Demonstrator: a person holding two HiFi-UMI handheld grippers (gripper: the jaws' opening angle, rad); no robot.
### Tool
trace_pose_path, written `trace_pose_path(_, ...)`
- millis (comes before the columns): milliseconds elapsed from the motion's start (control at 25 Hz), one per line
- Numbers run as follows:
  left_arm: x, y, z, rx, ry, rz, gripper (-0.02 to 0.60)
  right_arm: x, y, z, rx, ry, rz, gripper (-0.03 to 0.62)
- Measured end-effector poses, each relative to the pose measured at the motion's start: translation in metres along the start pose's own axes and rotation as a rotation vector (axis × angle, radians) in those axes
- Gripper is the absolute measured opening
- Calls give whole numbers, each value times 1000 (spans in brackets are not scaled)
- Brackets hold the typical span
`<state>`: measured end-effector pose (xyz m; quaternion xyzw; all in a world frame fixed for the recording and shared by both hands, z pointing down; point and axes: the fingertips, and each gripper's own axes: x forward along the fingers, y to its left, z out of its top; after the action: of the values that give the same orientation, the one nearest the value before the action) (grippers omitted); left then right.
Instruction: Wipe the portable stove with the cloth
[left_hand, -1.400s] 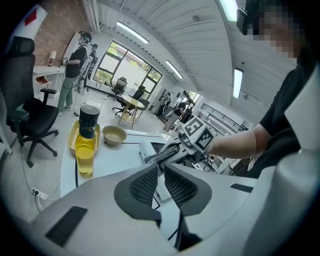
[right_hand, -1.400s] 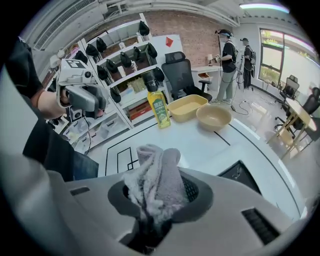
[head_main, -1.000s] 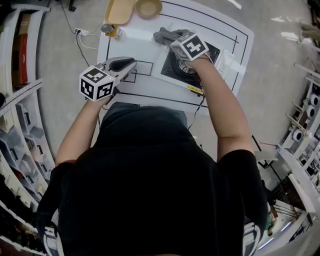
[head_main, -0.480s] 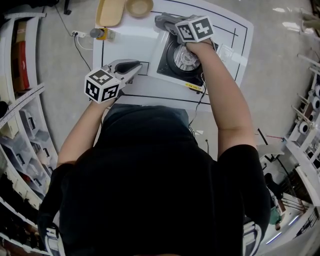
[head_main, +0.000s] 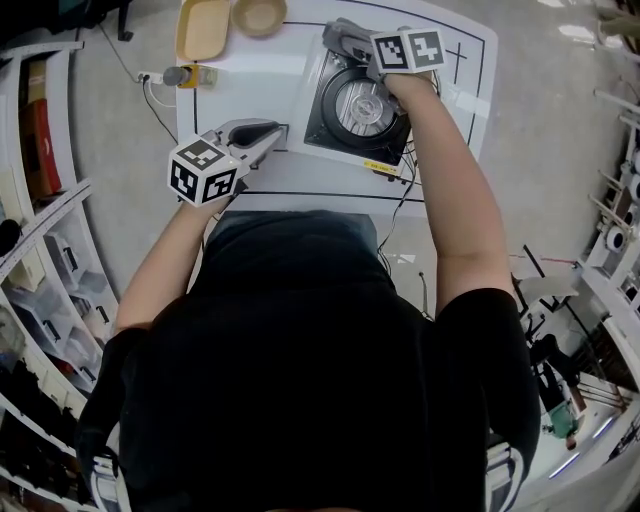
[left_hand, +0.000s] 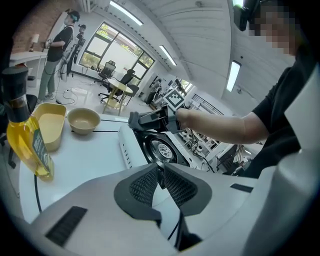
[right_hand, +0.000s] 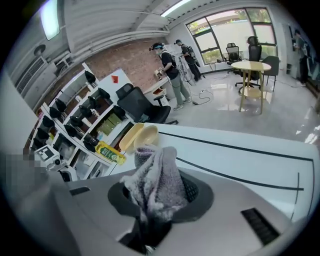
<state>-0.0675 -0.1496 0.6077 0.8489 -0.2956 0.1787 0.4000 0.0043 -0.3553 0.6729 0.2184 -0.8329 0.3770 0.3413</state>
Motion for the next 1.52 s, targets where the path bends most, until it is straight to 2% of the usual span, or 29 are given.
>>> trace_pose_path(240,12,-6,1,15,22,-22,60,-28,-35,-16,89,-33,-42,114)
trace_pose_path(480,25,-13,-1,31,51,-45,60,-58,-63,-35,127,-48,-93,114)
trace_pose_path(960,50,-28,-4,74,110,-89,60,-114,-112,-74,165,-56,-191,114)
trace_pose_path(1320,64,-38,-5,81,130,-103,60,-141,-134,-93,197,-71,-220,115)
trace_pose_path(1520,67,-39,-5,82,132,-102,60,-150,-140,-94,143,-51,-277,115)
